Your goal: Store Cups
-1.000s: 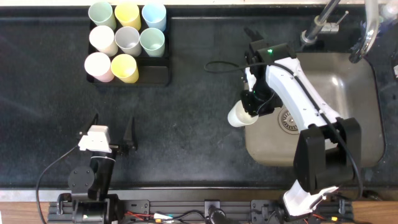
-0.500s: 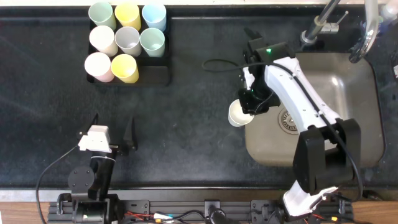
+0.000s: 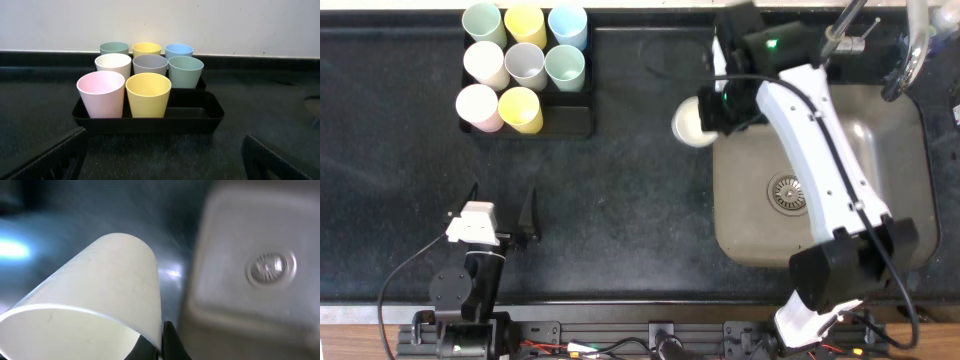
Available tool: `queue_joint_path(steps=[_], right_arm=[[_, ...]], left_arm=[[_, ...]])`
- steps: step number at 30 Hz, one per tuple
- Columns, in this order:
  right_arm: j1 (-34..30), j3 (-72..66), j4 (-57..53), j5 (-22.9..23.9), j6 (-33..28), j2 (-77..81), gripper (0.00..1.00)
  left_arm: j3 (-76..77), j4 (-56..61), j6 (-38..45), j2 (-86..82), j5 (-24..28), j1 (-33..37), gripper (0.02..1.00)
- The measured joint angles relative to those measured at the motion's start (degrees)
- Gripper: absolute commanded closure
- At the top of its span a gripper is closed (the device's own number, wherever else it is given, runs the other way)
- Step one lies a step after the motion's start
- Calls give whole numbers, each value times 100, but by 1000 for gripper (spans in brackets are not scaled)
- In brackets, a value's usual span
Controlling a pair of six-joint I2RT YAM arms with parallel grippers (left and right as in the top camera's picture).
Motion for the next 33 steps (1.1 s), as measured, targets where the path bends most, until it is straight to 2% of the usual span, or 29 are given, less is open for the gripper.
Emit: queue_joint_path(steps=[8, 17, 26, 33], right_arm=[[468, 1471, 245, -577, 264, 173, 961], [1272, 2479, 802, -1196, 485, 1303, 958], [1757, 2479, 916, -1419, 798, 2124, 956], [1792, 2479, 1064, -1423, 1126, 2522, 958]], left_arm=[[0, 0, 0, 0, 0, 0, 18], [0, 0, 0, 0, 2, 0, 18], [0, 0, 0, 0, 0, 0, 18], [0, 0, 0, 0, 2, 0, 18]])
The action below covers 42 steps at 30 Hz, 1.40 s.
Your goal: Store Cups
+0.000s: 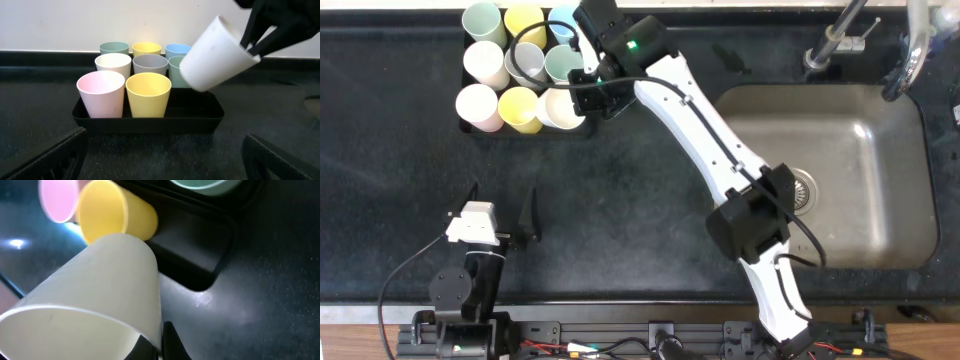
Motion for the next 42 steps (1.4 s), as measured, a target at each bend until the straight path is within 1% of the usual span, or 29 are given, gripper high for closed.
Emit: queue_joint_path(steps=[14, 25, 31, 42], right_arm=[[-37, 0, 48, 479, 468, 203, 958], [-44, 11, 155, 562, 577, 664, 958], [-66, 11, 382, 588, 636, 684, 958], [-70, 11, 391, 588, 706, 780, 958]], left_arm=[[0, 0, 0, 0, -2, 0, 18], [0, 0, 0, 0, -2, 0, 18], [0, 0, 0, 0, -2, 0, 18], [0, 0, 0, 0, -2, 0, 18]])
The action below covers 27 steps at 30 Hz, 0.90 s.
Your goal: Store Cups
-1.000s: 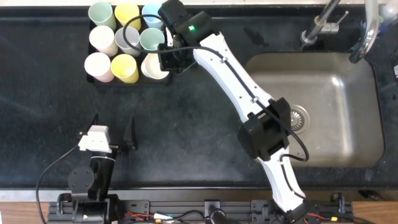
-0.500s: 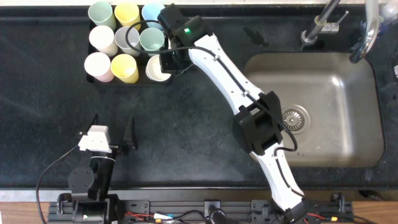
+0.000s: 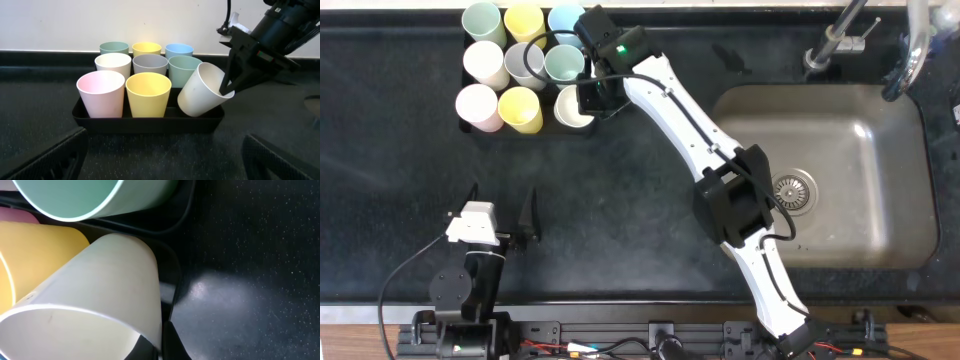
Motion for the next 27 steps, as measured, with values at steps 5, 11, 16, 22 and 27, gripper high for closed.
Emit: queue_joint_path(steps=[5, 11, 16, 22, 27], right_arm=[[0, 0, 0, 0, -2, 2, 958], [0, 0, 2, 0, 0, 4, 941], [-2, 0, 0, 0, 7, 7, 899], [-4, 0, 2, 2, 17, 7, 849], [-4, 0, 2, 2, 20, 7, 836]], left_arm=[[0, 0, 0, 0, 0, 0, 18], [0, 0, 0, 0, 0, 0, 18], [0, 0, 0, 0, 0, 0, 18], [0, 0, 0, 0, 0, 0, 18], [0, 0, 0, 0, 0, 0, 18]])
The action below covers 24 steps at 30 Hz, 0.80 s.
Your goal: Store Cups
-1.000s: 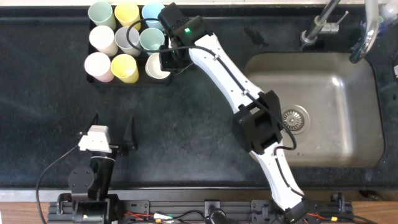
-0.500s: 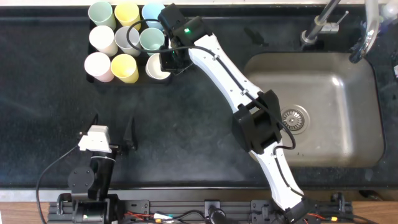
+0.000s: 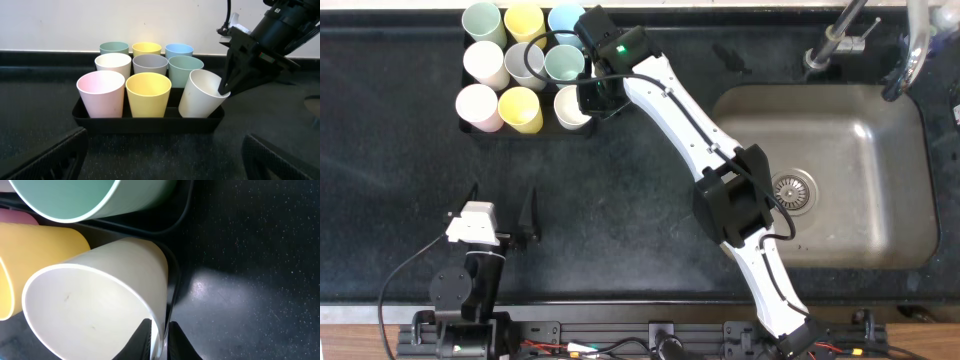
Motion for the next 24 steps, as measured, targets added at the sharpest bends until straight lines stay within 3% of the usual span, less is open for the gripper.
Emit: queue_joint_path(steps=[13, 24], right_arm=[[-13, 0, 162, -2, -61, 0, 669], [-155, 0, 319, 52, -758, -372, 275]], left_arm=[[0, 0, 0, 0, 0, 0, 18], [0, 0, 0, 0, 0, 0, 18]])
